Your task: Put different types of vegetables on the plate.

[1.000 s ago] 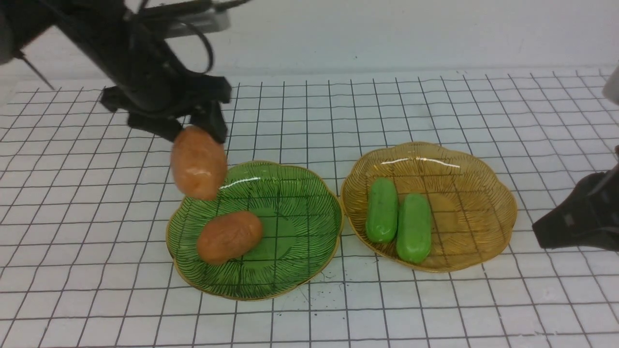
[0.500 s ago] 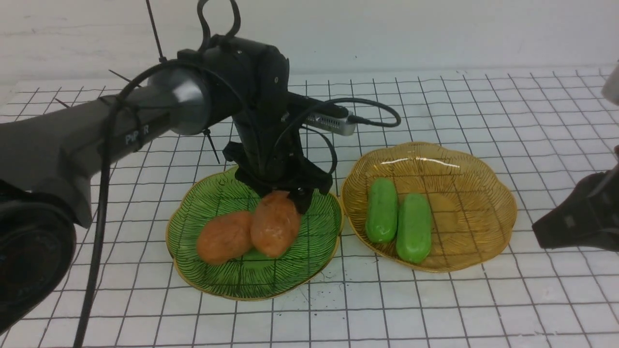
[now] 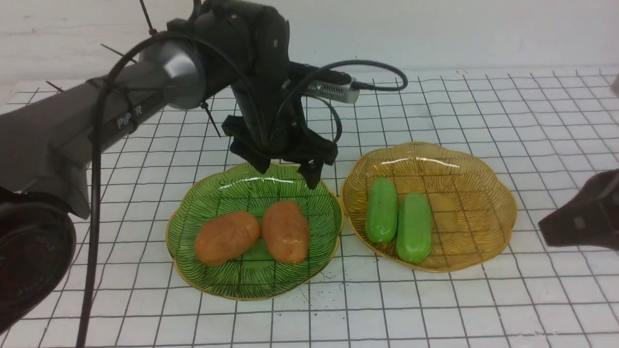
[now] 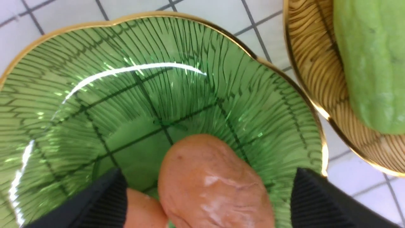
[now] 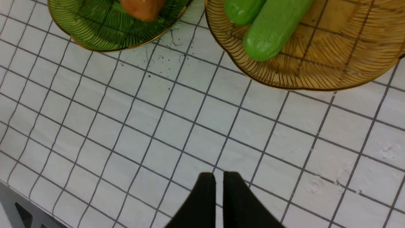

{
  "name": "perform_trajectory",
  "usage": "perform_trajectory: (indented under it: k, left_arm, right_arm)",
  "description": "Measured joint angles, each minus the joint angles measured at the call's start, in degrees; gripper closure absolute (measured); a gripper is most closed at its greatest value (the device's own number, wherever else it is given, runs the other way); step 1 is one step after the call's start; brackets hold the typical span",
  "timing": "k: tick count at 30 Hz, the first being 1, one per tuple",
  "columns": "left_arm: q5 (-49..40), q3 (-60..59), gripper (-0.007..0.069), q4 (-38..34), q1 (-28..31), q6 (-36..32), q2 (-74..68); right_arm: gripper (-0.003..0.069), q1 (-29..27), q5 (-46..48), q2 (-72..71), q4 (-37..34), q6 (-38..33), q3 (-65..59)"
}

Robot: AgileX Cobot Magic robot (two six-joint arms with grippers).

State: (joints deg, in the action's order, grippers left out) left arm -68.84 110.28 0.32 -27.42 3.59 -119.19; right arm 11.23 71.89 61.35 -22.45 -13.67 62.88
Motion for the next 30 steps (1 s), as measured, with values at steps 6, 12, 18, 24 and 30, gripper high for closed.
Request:
perform_trajectory:
  k: [6, 12, 18, 24, 30]
  left_arm:
    - [-1.7, 3.7, 0.0347, 1.17, 0.0, 0.05, 0.0]
    - [-1.7, 3.78, 0.0606, 1.56, 0.0, -0.06, 0.0]
    - [-1.75, 3.78, 0.0632, 1.72, 0.0, -0.19, 0.0]
    - [-1.75, 3.78, 0.0632, 1.72, 0.0, -0.19, 0.0]
    - [-1.8, 3.78, 0.0632, 1.6, 0.0, -0.19, 0.0]
  right_arm:
    - [0.0633, 0.0, -0.1, -16.64, 4.76, 1.05, -4.06]
    - [0.0633, 0.0, -22.83, -36.56, 6.12, -4.25, -21.89]
    - [0.0633, 0.0, -51.52, -43.42, 2.32, -10.31, -41.15]
    - [0.0633, 0.0, -62.67, -43.42, 1.08, -11.05, -45.27]
    - [0.0633, 0.0, -63.66, -43.42, 0.9, -11.05, -45.71]
